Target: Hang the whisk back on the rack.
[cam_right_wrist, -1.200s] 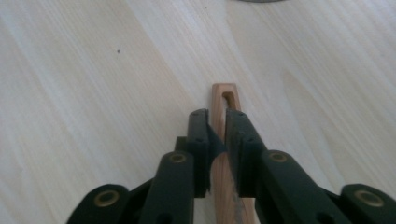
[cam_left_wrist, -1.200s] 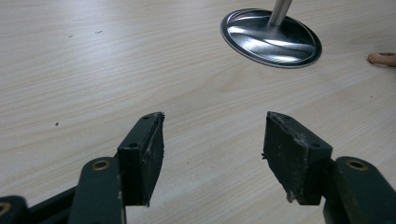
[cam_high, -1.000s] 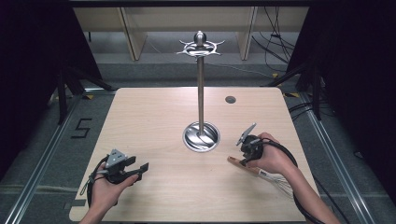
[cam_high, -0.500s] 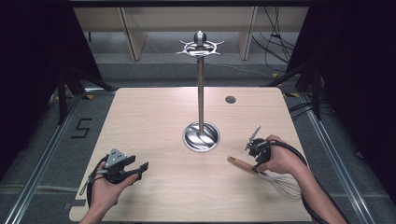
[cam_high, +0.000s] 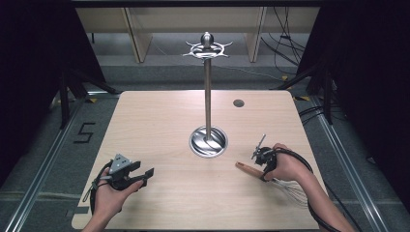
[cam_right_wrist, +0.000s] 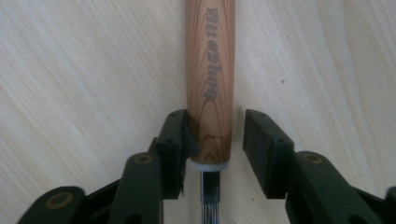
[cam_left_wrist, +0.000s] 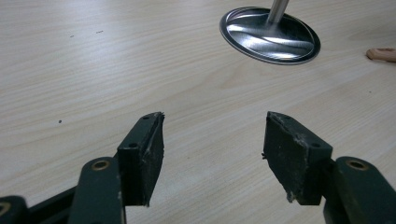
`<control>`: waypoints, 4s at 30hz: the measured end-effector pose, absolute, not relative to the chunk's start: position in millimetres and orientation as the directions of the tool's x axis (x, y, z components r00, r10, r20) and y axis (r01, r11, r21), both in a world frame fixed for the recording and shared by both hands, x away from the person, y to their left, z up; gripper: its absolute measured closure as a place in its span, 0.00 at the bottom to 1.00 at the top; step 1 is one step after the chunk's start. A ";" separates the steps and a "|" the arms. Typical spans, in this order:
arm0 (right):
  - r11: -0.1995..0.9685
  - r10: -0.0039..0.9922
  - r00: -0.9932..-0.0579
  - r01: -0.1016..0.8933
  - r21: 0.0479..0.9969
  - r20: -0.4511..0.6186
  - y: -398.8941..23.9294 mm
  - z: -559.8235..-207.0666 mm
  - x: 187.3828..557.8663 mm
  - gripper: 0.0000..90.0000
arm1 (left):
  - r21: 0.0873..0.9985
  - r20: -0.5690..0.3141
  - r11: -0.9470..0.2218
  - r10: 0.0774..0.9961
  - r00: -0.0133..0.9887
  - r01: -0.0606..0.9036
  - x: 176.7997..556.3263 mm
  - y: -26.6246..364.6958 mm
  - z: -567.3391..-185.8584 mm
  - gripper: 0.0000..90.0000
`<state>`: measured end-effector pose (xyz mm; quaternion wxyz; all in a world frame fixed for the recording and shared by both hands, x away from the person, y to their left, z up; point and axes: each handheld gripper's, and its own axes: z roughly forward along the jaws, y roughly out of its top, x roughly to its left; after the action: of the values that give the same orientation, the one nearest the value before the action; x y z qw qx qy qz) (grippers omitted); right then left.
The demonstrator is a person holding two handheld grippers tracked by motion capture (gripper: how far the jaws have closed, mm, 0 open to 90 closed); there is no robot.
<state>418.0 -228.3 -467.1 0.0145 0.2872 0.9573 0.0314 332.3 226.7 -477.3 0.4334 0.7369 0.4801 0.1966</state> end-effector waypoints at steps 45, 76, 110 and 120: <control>0.611 0.674 -0.729 0.457 0.646 -0.122 -266.6 -411.2 378.0 0.77 | 0.827 -0.134 -0.153 0.881 0.454 0.541 331.6 226.7 -477.5 0.41; 0.453 0.763 -0.635 0.394 0.800 -0.120 -278.9 -385.0 367.2 0.78 | 0.830 -0.134 -0.150 0.881 0.454 0.537 331.6 226.9 -477.2 0.41; 0.452 0.747 -0.651 0.353 0.819 -0.131 -271.2 -349.9 375.7 0.78 | 0.832 -0.122 -0.162 0.880 0.458 0.531 331.1 227.9 -475.7 0.41; 0.434 0.750 -0.651 0.353 0.829 -0.115 -268.0 -343.1 377.1 0.78 | 0.832 -0.124 -0.161 0.879 0.460 0.531 331.1 228.0 -475.6 0.41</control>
<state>377.1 -268.0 -343.1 0.2427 0.3399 0.8111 0.4095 331.1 228.0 -475.6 0.4354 0.7351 0.4797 0.1999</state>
